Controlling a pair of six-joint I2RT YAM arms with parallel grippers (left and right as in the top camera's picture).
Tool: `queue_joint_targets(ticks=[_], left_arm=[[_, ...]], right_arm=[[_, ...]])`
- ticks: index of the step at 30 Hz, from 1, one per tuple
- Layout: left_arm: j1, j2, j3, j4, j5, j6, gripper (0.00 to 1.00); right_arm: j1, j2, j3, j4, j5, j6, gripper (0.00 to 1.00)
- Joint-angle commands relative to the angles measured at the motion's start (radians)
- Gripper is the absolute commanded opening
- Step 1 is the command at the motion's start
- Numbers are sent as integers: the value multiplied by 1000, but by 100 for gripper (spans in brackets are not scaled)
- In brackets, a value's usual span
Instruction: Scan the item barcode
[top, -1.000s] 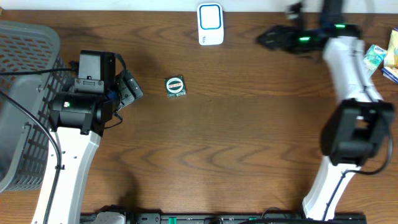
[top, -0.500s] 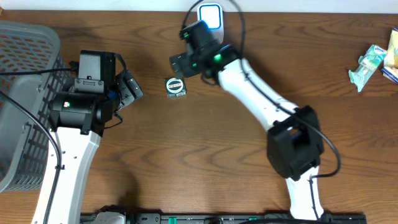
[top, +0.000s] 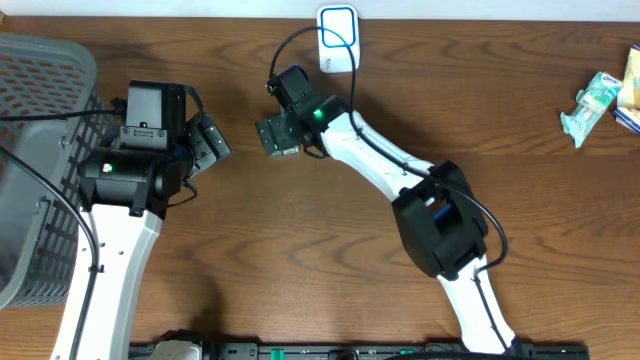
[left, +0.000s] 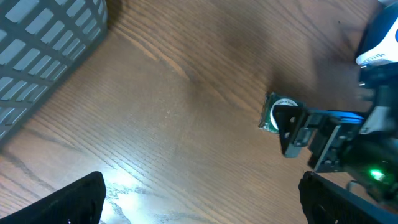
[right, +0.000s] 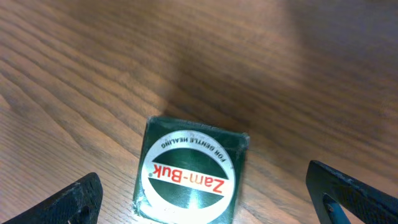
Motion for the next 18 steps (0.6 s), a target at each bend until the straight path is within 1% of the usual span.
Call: queue_joint_targets(ticks=[1, 5, 9, 13, 15, 18], left_arm=[[4, -2, 14, -3, -6, 10, 98], [4, -2, 14, -3, -6, 10, 98], [4, -2, 14, -3, -6, 10, 98], [4, -2, 14, -3, -6, 10, 98], [4, -2, 14, -3, -6, 10, 98], [4, -2, 14, -3, -6, 10, 98]], right_arm=[[21, 32, 0, 3, 15, 17, 99], [34, 33, 0, 3, 72, 17, 92], [39, 51, 0, 7, 118, 17, 92], [40, 77, 0, 24, 121, 17, 92], [42, 87, 0, 25, 121, 17, 88], [49, 94, 0, 25, 122, 16, 85]])
